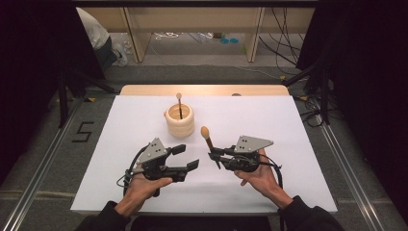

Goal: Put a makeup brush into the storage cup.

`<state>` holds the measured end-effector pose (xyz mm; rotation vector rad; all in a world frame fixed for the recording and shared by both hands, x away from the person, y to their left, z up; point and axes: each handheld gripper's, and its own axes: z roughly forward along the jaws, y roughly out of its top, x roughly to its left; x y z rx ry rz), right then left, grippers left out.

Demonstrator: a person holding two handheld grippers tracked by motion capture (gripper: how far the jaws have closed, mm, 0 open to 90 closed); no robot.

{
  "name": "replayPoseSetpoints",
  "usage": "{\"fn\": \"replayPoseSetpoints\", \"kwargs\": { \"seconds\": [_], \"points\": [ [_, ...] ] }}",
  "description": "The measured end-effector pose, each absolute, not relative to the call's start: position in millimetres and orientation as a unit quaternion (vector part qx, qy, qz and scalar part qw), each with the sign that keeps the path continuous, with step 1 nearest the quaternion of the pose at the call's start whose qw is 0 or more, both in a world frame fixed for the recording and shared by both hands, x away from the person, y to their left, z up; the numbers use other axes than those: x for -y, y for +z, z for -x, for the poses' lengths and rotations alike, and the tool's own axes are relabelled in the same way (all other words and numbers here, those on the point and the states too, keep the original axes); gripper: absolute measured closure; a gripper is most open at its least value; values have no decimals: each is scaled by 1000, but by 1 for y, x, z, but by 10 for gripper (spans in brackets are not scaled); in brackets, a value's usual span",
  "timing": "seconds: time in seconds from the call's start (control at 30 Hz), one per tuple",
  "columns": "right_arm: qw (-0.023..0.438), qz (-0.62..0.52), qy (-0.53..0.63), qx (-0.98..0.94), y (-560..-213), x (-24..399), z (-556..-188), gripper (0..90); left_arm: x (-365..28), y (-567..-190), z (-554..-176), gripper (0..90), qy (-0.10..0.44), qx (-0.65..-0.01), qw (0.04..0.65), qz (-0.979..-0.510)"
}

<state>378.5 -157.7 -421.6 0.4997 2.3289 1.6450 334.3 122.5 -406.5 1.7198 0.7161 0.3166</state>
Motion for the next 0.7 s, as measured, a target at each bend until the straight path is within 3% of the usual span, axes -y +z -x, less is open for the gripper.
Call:
{"fn": "replayPoseSetpoints", "kwargs": {
  "seconds": [0.7],
  "points": [
    [118,-218,586,-772,-417,149,-422,785,-155,-425,-328,202,188,-333,564,-732]
  ]
}}
